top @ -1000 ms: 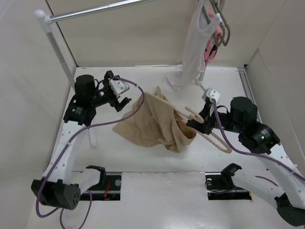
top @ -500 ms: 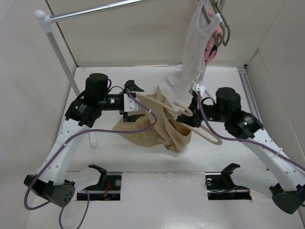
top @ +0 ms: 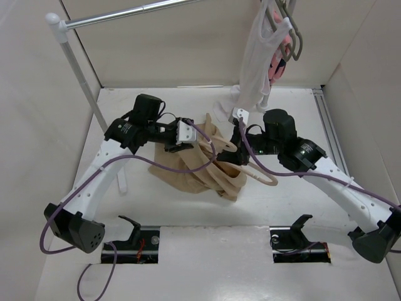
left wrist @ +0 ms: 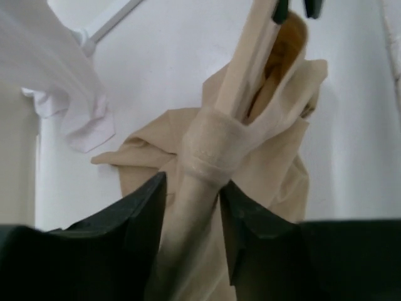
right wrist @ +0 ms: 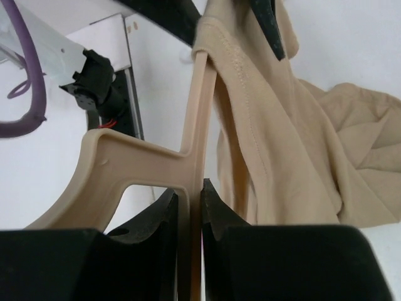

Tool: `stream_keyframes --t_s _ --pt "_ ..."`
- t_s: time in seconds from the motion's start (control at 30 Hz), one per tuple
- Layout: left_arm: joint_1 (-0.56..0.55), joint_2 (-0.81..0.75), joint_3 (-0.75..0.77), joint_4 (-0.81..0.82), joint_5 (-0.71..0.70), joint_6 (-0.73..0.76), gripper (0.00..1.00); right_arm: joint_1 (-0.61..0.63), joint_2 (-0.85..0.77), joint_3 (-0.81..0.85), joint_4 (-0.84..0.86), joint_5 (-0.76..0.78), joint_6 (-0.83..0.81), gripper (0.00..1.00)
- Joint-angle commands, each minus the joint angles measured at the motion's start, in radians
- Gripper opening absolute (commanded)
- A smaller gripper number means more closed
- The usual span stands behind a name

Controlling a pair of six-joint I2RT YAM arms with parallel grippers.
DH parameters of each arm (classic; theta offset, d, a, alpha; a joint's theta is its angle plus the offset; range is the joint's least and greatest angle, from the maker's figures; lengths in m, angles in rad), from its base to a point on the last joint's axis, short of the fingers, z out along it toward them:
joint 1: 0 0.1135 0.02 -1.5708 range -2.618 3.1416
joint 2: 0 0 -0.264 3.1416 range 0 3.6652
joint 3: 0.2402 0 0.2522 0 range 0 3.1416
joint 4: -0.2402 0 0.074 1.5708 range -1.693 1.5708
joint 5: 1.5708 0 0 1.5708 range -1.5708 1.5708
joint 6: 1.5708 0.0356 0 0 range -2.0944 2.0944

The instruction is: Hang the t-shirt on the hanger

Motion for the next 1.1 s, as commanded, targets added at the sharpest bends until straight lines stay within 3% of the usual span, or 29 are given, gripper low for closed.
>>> stream_keyframes --t_s 0.0,0.07,0.17,0.23,0.27,0.3,0.33,0.37,0.47,0.6,0.77,0.9,1.07 --pt "-0.010 -0.014 0.014 -0.012 0.016 -0.016 0.21 0.015 -0.004 0.069 0.127 -0.042 -0.017 0.00" --pt "-0.010 -0.014 0.014 -0.012 0.007 -0.032 0.00 0.015 -0.004 0.069 0.127 -0.017 -0.017 0.00" --pt "-0.010 -0.032 0.014 0.012 -0.004 -0.073 0.00 0.015 -0.004 0.069 0.109 0.046 -0.017 0.00" --pt "-0.010 -0.043 0.004 0.058 -0.015 -0.187 0.00 0.015 0.005 0.078 0.054 0.178 -0.017 0.11" --pt "-0.010 -0.043 -0.021 0.122 -0.015 -0.244 0.00 0.015 0.016 0.096 0.037 0.213 -0.006 0.23" --pt "-0.010 -0.074 -0.038 0.162 -0.042 -0.306 0.00 0.006 0.016 0.107 0.021 0.273 0.003 0.44" --pt "0.013 -0.086 -0.059 0.202 -0.052 -0.367 0.00 -0.012 0.016 0.118 0.010 0.301 0.017 0.71" --pt "0.025 -0.101 -0.103 0.243 -0.062 -0.488 0.00 -0.023 0.016 0.127 0.001 0.333 0.052 0.78" --pt "0.036 -0.164 -0.162 0.347 -0.101 -0.599 0.00 -0.066 -0.039 0.139 0.001 0.491 0.118 0.97" --pt "0.045 -0.238 -0.245 0.428 -0.144 -0.723 0.00 -0.080 -0.149 0.095 0.012 0.681 0.244 1.00" --pt "0.045 -0.275 -0.280 0.488 -0.271 -0.825 0.00 -0.057 -0.282 0.013 -0.112 0.896 0.403 1.00" --pt "0.045 -0.275 -0.302 0.515 -0.280 -0.848 0.00 0.006 -0.368 -0.089 -0.125 0.926 0.489 1.00" --pt "0.045 -0.284 -0.320 0.564 -0.345 -0.877 0.00 0.148 -0.307 -0.203 -0.057 0.903 0.586 0.92"
